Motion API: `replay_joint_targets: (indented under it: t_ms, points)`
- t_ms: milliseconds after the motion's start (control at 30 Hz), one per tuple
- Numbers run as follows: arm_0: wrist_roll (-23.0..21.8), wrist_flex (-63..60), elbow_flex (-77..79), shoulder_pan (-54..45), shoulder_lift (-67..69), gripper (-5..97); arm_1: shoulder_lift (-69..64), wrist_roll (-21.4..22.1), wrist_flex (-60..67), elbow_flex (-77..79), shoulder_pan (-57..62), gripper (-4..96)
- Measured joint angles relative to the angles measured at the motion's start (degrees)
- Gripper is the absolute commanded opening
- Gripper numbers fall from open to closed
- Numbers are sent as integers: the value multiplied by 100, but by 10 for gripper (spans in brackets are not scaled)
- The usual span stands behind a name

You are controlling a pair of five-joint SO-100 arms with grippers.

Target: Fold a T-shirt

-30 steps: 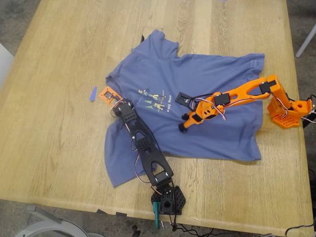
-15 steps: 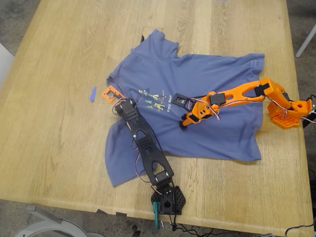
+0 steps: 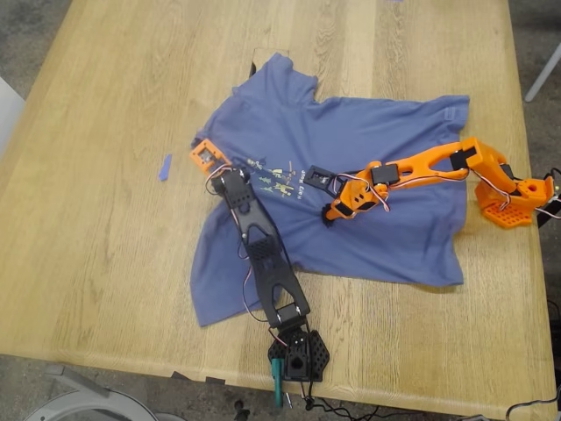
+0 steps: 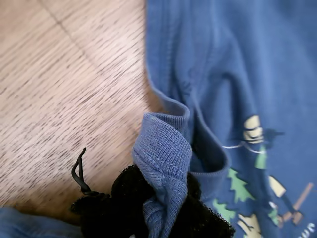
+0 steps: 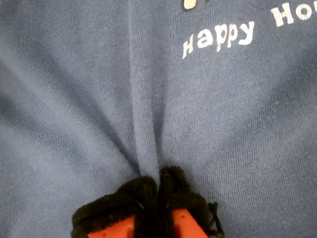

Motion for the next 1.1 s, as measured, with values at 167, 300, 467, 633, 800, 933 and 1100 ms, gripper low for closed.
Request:
replay_joint_targets:
  t_ms: [167,300,467,633,800,933,1100]
  points:
    - [0,141,0,62,176,0,-9,0,360,-589,185,0]
    - [0,176,0,70,176,0,-26,9,562,-870,202,0]
    - [0,237,0,70,193,0,-35,105,756,-1213,255,-1]
    - [0,255,0,123,264,0,-44,132,914,-1600,264,-1]
    - [0,264,0,431,492,0,-44,132,976,-2004,422,-1]
    - [0,264,0,773,791,0,-44,132,747,-2162,633,-1]
    - [0,264,0,1107,1063,0,-44,79,431,-2215,949,-1]
